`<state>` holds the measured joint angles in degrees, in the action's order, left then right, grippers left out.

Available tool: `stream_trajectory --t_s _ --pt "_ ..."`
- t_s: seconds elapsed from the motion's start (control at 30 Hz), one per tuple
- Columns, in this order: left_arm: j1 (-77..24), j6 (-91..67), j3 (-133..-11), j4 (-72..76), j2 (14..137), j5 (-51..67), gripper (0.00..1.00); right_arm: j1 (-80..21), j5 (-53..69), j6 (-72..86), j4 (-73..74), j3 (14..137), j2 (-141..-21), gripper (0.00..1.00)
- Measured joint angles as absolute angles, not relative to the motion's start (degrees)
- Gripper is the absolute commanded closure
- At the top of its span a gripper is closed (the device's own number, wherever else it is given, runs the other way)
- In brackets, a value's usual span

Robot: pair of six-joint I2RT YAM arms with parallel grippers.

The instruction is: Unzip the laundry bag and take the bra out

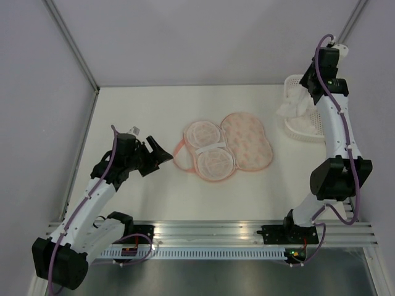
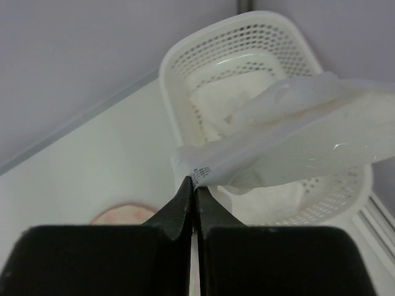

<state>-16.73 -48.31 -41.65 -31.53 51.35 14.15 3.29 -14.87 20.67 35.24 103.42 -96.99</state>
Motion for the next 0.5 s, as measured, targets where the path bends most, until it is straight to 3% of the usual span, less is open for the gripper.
stream_trajectory --t_s 0.27,0.5 --pt "-16.03 -47.24 -41.74 -31.16 52.71 15.46 0.15 5.34 -29.71 20.53 36.62 105.93 -103.48 0.99" --pt "-14.24 -46.37 -41.74 -31.18 52.16 16.45 0.15 7.99 -30.28 20.53 37.95 112.27 -116.01 1.0"
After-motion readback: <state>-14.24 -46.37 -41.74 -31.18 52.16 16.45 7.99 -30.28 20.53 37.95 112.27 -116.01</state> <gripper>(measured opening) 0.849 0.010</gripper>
